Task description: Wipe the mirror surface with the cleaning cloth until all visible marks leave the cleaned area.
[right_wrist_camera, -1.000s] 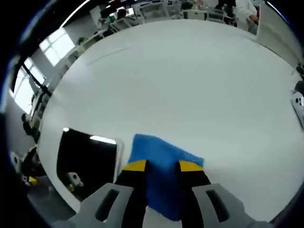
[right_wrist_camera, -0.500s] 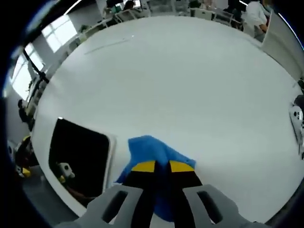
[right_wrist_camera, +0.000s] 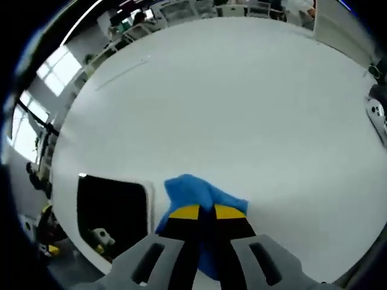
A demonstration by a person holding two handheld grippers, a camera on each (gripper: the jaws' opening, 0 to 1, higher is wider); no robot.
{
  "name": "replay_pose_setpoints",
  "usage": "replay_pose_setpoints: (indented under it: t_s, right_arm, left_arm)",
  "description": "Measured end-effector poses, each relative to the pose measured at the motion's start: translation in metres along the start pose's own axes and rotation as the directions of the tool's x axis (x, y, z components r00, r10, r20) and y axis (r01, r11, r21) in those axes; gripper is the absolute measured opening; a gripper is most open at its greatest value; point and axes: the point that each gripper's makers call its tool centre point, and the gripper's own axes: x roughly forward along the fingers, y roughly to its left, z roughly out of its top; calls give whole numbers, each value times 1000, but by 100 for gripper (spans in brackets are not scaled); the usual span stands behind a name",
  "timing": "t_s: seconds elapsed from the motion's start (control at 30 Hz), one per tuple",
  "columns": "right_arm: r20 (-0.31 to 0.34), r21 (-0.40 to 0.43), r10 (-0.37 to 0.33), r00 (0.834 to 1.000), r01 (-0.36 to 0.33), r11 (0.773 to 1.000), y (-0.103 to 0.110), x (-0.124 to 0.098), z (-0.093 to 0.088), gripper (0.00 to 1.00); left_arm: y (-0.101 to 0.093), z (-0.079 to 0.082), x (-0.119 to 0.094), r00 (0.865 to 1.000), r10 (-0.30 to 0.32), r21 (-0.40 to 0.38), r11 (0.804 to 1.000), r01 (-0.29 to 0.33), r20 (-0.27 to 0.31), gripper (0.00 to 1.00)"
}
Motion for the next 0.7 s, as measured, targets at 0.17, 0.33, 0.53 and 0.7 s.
replay_pose_setpoints:
  t_s: [0.17, 0.33, 0.53, 0.7]
  right_arm:
    - [10, -1, 23, 1000, -23, 1000, 9, -9, 8, 2]
    - [8, 93, 78, 997, -78, 993, 20, -14, 14, 2]
    - [20, 120, 95, 995, -97, 988, 29, -19, 17, 2]
    - [0, 108, 118, 993, -117, 987, 50, -16, 12, 2]
  left_arm:
    - [-2, 0, 1, 1000, -8, 5, 1000, 8, -4, 99]
    - [-2, 0, 1, 1000, -8, 6, 1000, 8, -1, 99]
    - [-2, 0, 1, 1000, -6, 3, 1000, 6, -3, 96]
    - [1, 4, 0, 1000, 6, 7, 1000, -6, 21, 98]
